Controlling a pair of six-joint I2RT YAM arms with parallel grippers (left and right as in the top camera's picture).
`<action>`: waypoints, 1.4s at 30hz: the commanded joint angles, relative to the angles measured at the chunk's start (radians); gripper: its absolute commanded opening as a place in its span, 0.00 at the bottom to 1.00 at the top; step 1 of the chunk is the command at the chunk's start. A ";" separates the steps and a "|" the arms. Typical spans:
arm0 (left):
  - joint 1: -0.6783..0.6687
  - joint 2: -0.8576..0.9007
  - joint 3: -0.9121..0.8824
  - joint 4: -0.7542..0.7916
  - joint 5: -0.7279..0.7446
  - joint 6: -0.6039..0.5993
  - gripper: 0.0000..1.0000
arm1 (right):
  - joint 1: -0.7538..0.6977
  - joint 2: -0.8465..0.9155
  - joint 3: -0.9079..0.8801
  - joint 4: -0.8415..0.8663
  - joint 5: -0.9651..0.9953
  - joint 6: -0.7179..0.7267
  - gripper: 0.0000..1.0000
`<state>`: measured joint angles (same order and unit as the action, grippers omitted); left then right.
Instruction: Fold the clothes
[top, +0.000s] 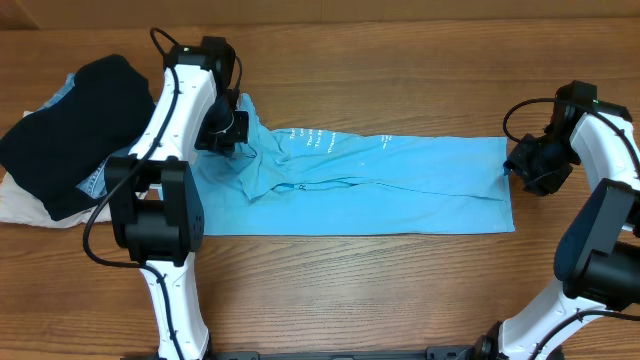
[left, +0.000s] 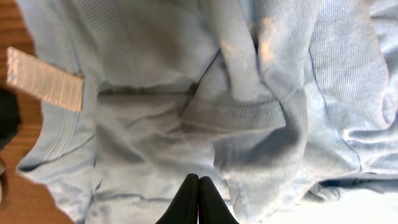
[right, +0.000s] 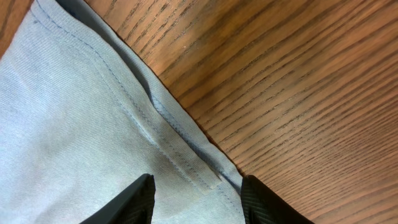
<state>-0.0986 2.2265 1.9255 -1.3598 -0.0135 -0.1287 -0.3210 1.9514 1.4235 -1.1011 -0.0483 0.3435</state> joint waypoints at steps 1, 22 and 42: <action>-0.001 -0.030 0.021 0.037 0.014 0.003 0.18 | -0.005 -0.020 0.005 0.001 -0.007 0.005 0.49; -0.026 0.102 0.000 0.186 0.059 0.069 0.23 | -0.005 -0.020 0.005 0.003 -0.007 0.005 0.49; 0.007 -0.016 0.061 -0.085 -0.054 -0.096 0.04 | -0.005 -0.020 0.005 0.000 -0.007 0.005 0.48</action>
<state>-0.1089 2.2921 1.9572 -1.4227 -0.0093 -0.1791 -0.3210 1.9514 1.4235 -1.1007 -0.0483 0.3431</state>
